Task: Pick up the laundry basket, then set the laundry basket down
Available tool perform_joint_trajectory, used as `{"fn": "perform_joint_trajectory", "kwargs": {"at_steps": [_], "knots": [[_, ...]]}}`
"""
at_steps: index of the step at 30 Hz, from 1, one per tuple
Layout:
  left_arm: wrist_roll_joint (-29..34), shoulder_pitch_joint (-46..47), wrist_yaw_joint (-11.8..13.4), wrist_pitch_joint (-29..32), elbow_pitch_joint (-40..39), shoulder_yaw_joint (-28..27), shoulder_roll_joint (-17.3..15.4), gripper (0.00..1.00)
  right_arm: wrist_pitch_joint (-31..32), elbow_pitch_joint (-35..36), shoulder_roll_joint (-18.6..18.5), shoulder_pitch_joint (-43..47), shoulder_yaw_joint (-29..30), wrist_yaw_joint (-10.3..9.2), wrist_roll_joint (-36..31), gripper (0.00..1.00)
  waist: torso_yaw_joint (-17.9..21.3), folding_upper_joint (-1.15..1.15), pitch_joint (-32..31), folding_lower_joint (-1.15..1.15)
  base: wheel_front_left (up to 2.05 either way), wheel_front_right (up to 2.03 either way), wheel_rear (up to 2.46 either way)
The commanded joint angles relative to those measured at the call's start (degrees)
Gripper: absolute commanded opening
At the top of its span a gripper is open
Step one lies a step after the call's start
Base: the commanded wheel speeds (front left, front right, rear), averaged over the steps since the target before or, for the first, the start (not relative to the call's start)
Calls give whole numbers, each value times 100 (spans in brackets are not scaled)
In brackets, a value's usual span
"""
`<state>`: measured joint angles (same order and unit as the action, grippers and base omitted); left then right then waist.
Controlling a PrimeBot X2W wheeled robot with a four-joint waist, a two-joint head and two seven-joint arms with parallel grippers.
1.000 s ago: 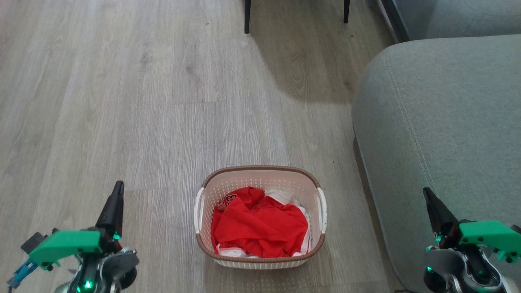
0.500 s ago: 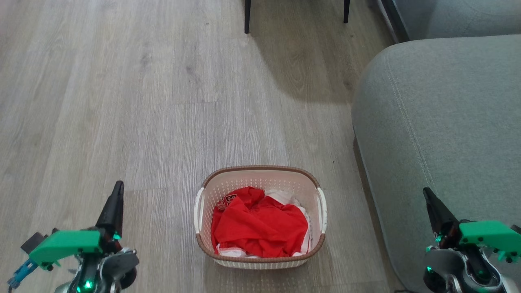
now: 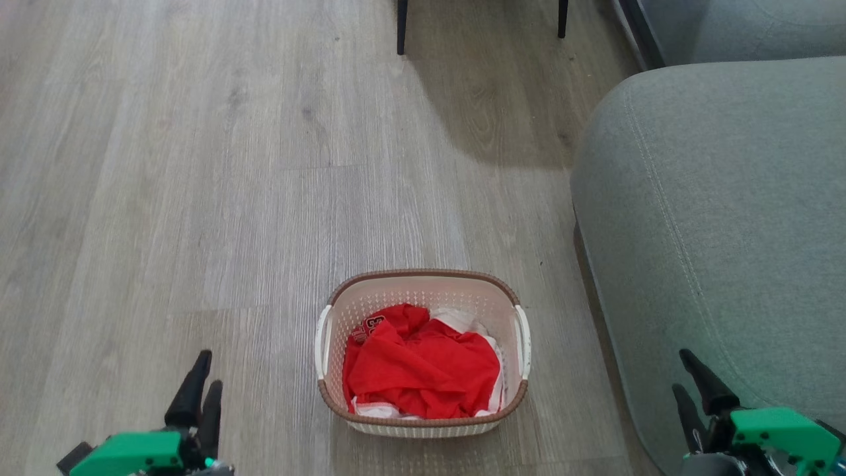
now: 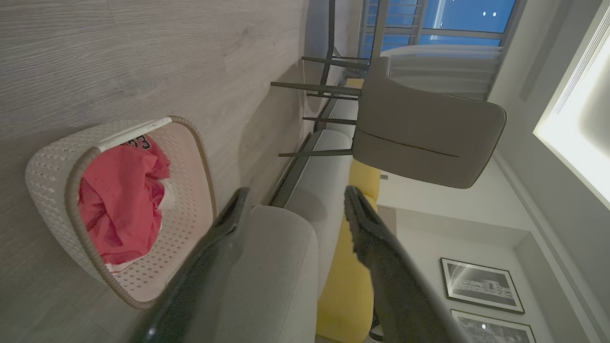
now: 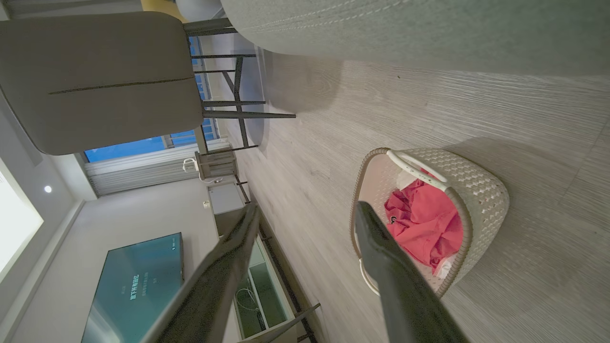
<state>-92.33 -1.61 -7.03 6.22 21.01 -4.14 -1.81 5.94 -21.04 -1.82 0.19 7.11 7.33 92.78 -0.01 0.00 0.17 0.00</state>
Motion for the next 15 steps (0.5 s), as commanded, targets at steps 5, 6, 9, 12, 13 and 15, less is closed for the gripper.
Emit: {"fn": "perform_joint_trajectory", "kwargs": {"at_steps": [5, 6, 9, 12, 13, 15], "knots": [[56, 209, 4, -110, -246, 72, -39, 100, -114, 194, -17, -176, -95, 1, -66, 100, -5, 0, -7, 0, 0, 0, 0], [73, 209, 7, -127, -260, 78, -40, 100, -131, 197, -18, -180, -107, 1, -80, 100, -7, 0, -8, 0, 0, 0, 0], [132, 211, 23, -179, -307, 90, -41, 100, -181, 209, -20, -193, -142, 1, -140, 100, -11, 0, -11, 0, 0, 0, 0], [282, 219, 52, -247, -385, 115, -44, 100, -248, 234, -23, -214, -180, 2, -288, 100, -17, 0, -15, 0, 0, 0, 0], [332, 221, 62, -264, -407, 123, -44, 100, -265, 245, -24, -220, -190, 2, -345, 100, -18, 0, -16, 0, 0, 0, 0], [461, 227, 89, -298, -457, 139, -45, 100, -298, 276, -26, -233, -210, 2, -495, 100, -19, 0, -18, 0, 0, 0, 0]]}}
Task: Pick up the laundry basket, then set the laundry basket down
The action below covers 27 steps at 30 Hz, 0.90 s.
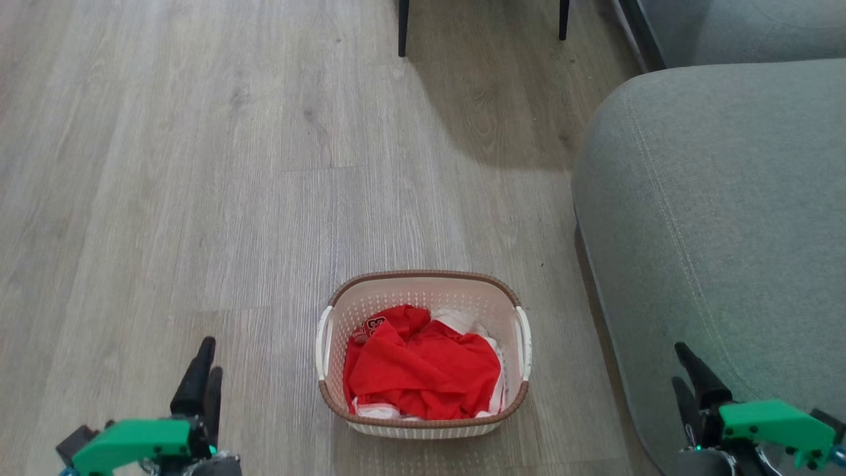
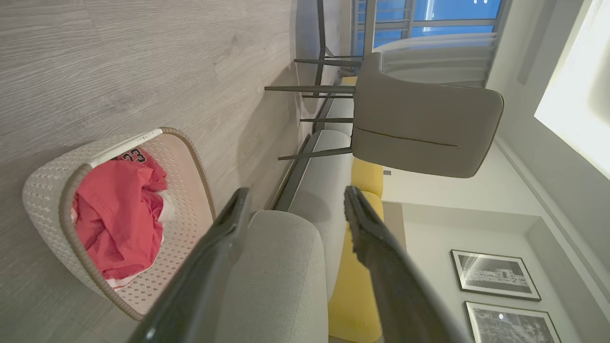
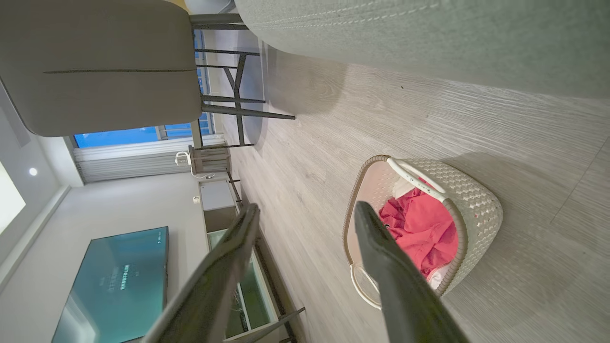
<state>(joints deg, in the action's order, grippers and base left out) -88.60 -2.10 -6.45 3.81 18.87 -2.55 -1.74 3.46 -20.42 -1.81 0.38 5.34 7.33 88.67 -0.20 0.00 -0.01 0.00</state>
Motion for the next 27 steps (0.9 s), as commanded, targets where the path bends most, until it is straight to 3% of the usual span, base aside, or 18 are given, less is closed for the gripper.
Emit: {"fn": "perform_joint_trajectory", "kwargs": {"at_steps": [1, 27], "knots": [[153, 278, 47, -73, -271, -9, -53, 100, -67, 233, -27, -257, -47, 2, -171, 100, -1, 0, -1, 0, 0, 0, 0], [2592, 326, 468, -499, -755, 430, -67, 100, -486, 779, -46, -290, -340, 5, -2454, 100, -47, 0, 6, 0, 0, 0, 0]]}}
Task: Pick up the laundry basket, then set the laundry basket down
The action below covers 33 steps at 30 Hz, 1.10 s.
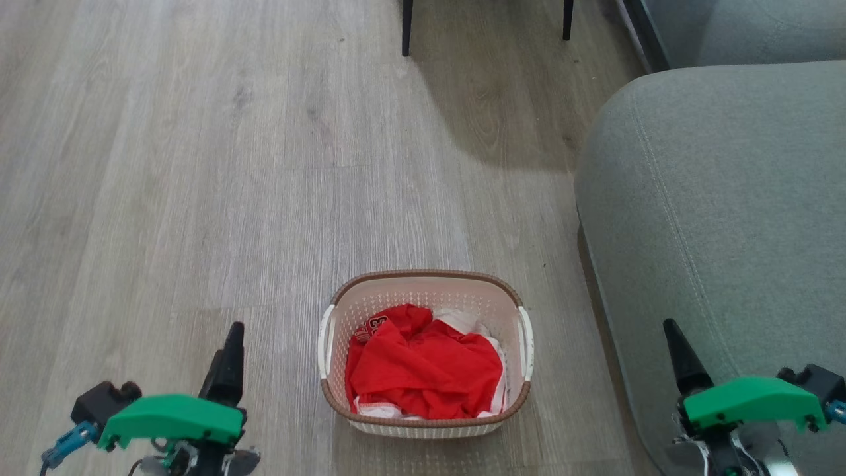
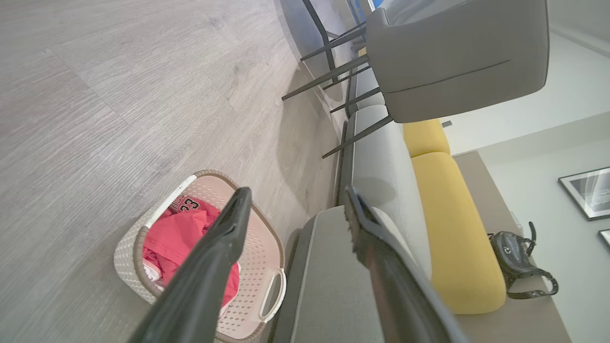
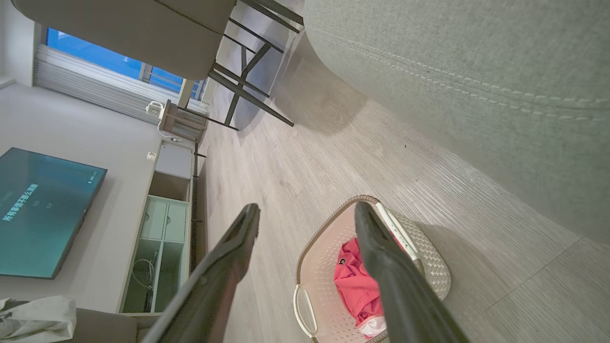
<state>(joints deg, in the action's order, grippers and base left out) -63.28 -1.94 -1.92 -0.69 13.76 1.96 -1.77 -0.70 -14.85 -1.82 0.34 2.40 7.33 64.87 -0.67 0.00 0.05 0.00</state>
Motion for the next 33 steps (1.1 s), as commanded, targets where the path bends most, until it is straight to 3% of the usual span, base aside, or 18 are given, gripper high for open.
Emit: {"fn": "perform_joint_trajectory", "kwargs": {"at_steps": [1, 33], "knots": [[164, 307, 25, -66, -250, -12, -64, 100, -87, 238, -46, -285, -58, 6, -146, 100, -1, 0, 0, 0, 0, 0, 0], [2765, 126, 498, -611, -342, 365, -239, 100, -623, 414, -70, -263, -511, 10, -2380, 100, -37, 0, -14, 0, 0, 0, 0]]}}
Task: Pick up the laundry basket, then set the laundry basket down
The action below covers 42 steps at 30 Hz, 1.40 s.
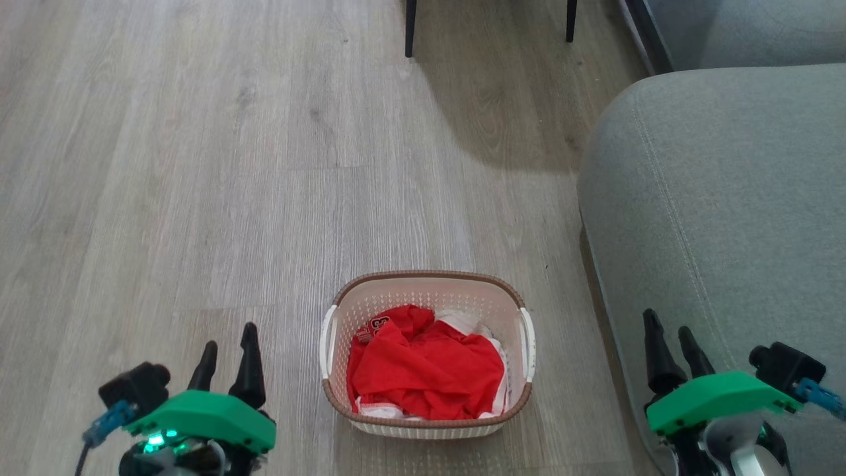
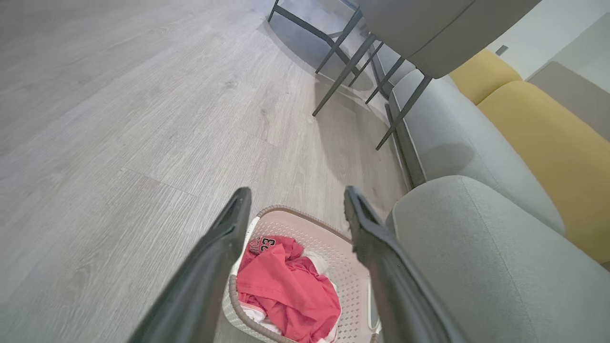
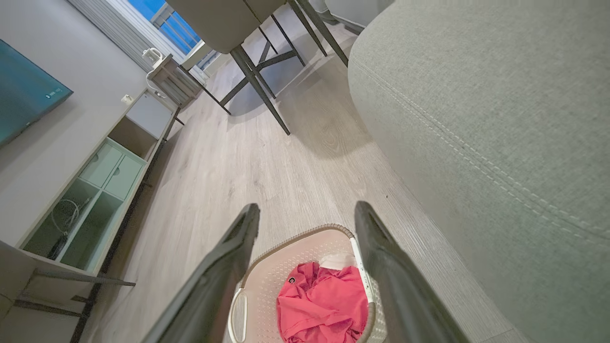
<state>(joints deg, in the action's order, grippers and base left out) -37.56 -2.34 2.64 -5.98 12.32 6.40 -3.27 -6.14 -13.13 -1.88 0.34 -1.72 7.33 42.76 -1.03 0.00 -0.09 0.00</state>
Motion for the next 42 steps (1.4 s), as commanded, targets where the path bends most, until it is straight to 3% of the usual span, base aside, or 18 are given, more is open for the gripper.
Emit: {"fn": "perform_joint_trajectory", "kwargs": {"at_steps": [1, 14, 42], "knots": [[274, 167, 60, -99, -195, -61, -97, 100, -96, 249, -64, -264, -111, 10, -239, 100, -2, 0, 2, 0, 0, 0, 0], [1092, 151, 222, -303, -175, 91, -146, 100, -297, 316, -73, -269, -238, 11, -1039, 100, -9, 0, 17, 0, 0, 0, 0], [2991, 86, 328, -796, -81, 224, -117, 100, -783, 460, -95, -258, -584, 15, -2958, 100, -30, 0, 82, 0, 0, 0, 0]]}}
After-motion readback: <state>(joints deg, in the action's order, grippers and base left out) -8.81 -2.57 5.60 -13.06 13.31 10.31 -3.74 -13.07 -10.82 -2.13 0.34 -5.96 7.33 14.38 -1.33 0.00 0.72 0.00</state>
